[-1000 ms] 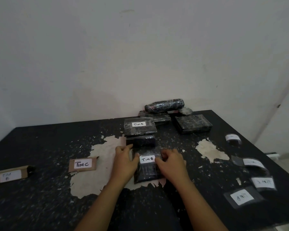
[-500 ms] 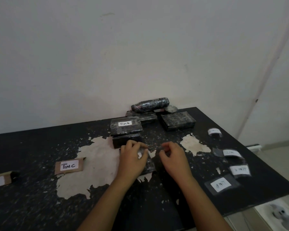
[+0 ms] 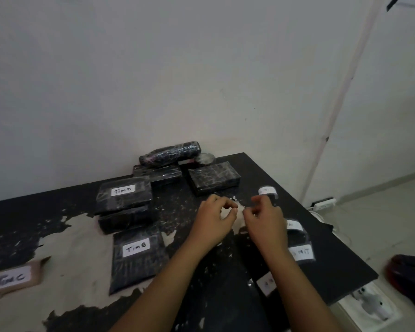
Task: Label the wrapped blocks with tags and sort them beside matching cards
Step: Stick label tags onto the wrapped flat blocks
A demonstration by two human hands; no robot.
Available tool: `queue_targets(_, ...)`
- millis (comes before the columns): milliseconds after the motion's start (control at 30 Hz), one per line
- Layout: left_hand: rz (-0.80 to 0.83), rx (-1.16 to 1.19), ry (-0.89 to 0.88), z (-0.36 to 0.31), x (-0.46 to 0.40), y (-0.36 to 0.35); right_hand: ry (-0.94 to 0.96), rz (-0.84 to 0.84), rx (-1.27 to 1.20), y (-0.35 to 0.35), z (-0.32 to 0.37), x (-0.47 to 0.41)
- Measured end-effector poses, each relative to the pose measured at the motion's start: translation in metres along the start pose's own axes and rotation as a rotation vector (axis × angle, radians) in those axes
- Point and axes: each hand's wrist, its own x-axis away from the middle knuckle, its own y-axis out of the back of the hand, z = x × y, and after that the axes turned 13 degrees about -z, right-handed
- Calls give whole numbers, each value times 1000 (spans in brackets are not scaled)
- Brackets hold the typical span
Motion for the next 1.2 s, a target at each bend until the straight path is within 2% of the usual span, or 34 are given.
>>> queue_targets(167, 51, 45, 19, -6, -30, -47, -180, -67, -56, -4, -21, -49)
queue_targets(300, 83, 25, 2, -4, -42, -69, -288, -52, -106, -12, -27, -71)
queue_targets(500, 104, 60, 35, 0, -56, -74, -384, -36, -130, -22, -33, -86)
queue_targets(833, 105, 112, 60, 5, -53, -70, -508, -79, -455, -36, -32, -87)
queue_targets(1033, 98, 149, 91, 4, -56, -60, -468, -101, -486, -38, -21, -84)
queue_targets(1200, 65, 204, 98, 1, -58, -43, -188, -157, -163, -38, -15, -65)
